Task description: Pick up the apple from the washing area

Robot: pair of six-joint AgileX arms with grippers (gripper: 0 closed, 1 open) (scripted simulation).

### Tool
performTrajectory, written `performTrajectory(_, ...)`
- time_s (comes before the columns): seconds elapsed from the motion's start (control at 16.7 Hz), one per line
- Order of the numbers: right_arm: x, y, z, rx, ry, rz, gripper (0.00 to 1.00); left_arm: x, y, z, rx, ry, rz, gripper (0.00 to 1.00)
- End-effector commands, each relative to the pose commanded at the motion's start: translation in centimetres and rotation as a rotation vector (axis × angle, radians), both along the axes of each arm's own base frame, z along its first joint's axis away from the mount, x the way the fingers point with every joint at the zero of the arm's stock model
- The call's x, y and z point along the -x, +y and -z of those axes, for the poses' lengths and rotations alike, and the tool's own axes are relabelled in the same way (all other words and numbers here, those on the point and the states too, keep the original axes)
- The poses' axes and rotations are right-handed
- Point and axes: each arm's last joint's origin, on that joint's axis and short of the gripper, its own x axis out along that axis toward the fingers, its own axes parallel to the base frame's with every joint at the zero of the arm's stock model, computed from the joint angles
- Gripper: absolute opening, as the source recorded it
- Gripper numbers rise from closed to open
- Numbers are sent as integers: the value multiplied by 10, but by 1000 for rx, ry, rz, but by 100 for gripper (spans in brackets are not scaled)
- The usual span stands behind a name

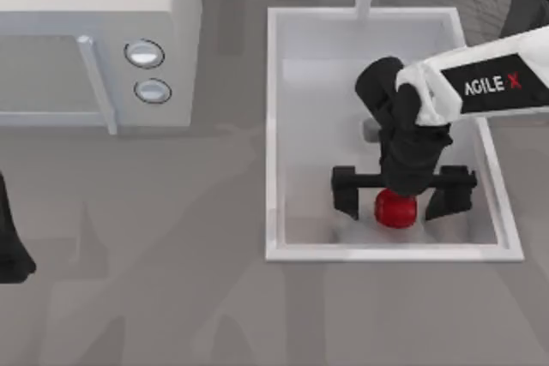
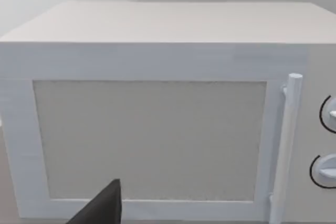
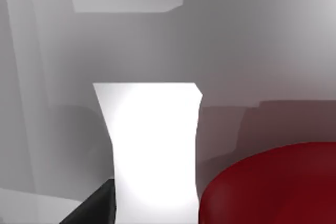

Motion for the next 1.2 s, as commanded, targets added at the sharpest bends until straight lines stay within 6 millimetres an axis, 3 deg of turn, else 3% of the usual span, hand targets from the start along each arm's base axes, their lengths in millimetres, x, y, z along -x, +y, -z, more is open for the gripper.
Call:
performTrajectory(0.12, 0, 0, 0, 0, 0, 0, 100, 0, 0, 0, 0, 0, 0, 100)
performTrajectory(0.9, 0, 0, 0, 0, 0, 0, 2, 0, 0, 0, 0, 0, 0, 100)
performTrajectory(1.2, 0, 0, 0, 0, 0, 0, 0, 0, 0, 0, 0, 0, 0, 100)
